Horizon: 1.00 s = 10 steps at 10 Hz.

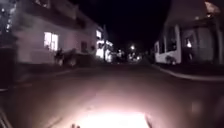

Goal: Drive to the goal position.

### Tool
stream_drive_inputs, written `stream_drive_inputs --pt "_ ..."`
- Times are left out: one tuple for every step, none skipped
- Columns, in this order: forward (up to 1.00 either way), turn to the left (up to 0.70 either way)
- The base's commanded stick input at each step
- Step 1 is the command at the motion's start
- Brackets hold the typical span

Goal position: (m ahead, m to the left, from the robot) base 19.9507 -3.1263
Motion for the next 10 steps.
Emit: stream_drive_inputs --pt "1.00 0.00" --pt "1.00 0.00" --pt "1.00 0.00" --pt "1.00 0.00" --pt "1.00 0.00" --pt "1.00 0.00" --pt "1.00 0.00" --pt "1.00 0.00" --pt "1.00 0.00" --pt "1.00 0.00"
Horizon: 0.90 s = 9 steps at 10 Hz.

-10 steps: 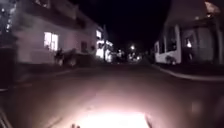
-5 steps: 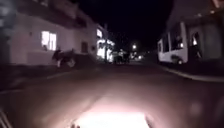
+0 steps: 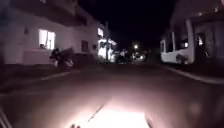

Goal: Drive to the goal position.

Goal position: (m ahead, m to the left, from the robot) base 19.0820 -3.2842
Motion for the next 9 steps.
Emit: stream_drive_inputs --pt "1.00 0.00" --pt "1.00 0.00" --pt "1.00 0.00" --pt "1.00 0.00" --pt "1.00 0.00" --pt "1.00 0.00" --pt "1.00 0.00" --pt "1.00 0.00" --pt "1.00 0.00"
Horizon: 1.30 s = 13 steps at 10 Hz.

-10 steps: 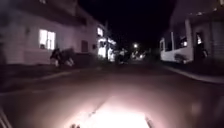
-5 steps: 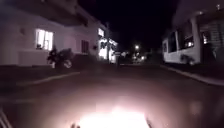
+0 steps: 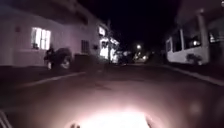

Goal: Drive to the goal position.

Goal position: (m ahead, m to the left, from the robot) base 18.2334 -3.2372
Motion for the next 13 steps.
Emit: stream_drive_inputs --pt "1.00 0.00" --pt "1.00 -0.24" --pt "1.00 -0.27" --pt "1.00 -0.27" --pt "1.00 -0.27" --pt "1.00 -0.27" --pt "1.00 -0.27" --pt "1.00 -0.27" --pt "1.00 -0.27" --pt "1.00 -0.27" --pt "1.00 -0.22" --pt "1.00 -0.06" --pt "1.00 0.00"
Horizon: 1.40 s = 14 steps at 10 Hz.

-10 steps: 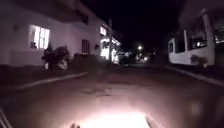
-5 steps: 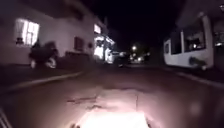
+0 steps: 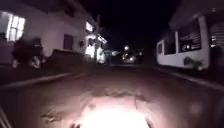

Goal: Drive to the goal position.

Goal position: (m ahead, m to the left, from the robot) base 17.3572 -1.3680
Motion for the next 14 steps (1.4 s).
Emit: stream_drive_inputs --pt "1.00 0.00" --pt "1.00 0.00" --pt "1.00 0.00" --pt "1.00 0.00" --pt "1.00 0.00" --pt "1.00 0.00" --pt "1.00 0.00" --pt "1.00 0.00" --pt "1.00 0.00" --pt "1.00 0.00" --pt "1.00 0.00" --pt "1.00 0.00" --pt "1.00 0.00" --pt "1.00 0.00"
